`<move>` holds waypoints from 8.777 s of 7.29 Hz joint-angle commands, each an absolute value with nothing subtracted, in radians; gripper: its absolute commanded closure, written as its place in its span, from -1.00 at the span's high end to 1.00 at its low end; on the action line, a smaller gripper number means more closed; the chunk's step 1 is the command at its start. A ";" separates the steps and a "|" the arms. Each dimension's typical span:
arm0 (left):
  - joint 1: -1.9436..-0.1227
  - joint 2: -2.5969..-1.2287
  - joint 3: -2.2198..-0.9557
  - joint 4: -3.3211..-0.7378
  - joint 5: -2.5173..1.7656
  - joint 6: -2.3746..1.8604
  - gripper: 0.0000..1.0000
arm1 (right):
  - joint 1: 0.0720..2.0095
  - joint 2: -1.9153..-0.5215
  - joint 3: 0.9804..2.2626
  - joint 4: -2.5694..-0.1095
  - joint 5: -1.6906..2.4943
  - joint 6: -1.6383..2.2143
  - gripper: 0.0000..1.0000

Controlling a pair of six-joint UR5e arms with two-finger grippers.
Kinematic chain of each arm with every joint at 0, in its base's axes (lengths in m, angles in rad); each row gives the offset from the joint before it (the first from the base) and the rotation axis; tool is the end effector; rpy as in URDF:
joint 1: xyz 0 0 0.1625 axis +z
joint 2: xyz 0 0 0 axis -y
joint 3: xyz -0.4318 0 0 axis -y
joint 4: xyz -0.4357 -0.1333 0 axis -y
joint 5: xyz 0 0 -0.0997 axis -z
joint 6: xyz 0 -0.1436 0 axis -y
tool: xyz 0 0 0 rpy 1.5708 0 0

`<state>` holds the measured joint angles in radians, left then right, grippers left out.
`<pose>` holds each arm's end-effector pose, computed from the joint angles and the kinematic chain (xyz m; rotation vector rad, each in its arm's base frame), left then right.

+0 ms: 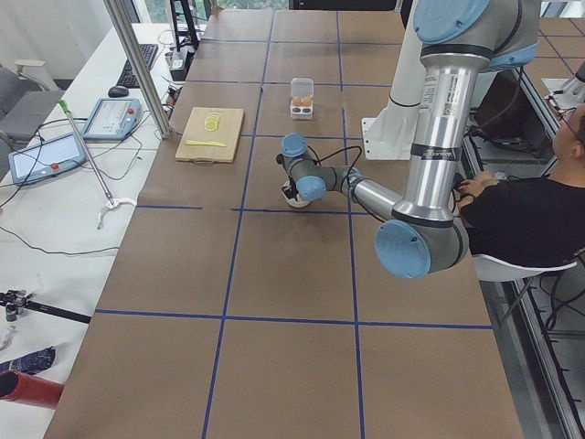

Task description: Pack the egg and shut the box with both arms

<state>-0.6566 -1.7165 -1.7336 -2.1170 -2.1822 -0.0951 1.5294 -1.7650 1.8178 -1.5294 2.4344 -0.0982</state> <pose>0.4695 -0.4261 0.4594 0.4673 0.9428 1.0066 0.0051 -0.4604 0.6467 0.1129 -0.8612 -0.1714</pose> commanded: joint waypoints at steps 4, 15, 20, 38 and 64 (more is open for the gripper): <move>-0.650 -1.715 -1.744 -2.117 -2.178 -0.095 -1.00 | 1.529 -1.764 1.818 -1.529 2.434 -0.098 1.00; -0.527 -2.093 -1.823 -1.909 -2.057 -1.128 -1.00 | 1.523 -1.764 1.819 -1.529 2.436 -0.097 1.00; -0.350 -2.400 -1.441 -2.253 -1.824 -1.582 -1.00 | 1.522 -1.766 1.819 -1.529 2.468 -0.097 1.00; -0.507 -2.337 -1.490 -2.126 -1.848 -1.335 0.75 | 1.357 -1.764 1.825 -1.268 2.464 0.276 1.00; -1.615 -1.556 -1.705 -1.497 -2.309 0.222 1.00 | 1.565 -1.658 1.680 -1.419 2.464 0.075 1.00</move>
<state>-1.6108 -1.5849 -1.6494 -1.5871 -2.3068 0.2213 1.5593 -1.6750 1.6811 -1.3755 2.4766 0.0840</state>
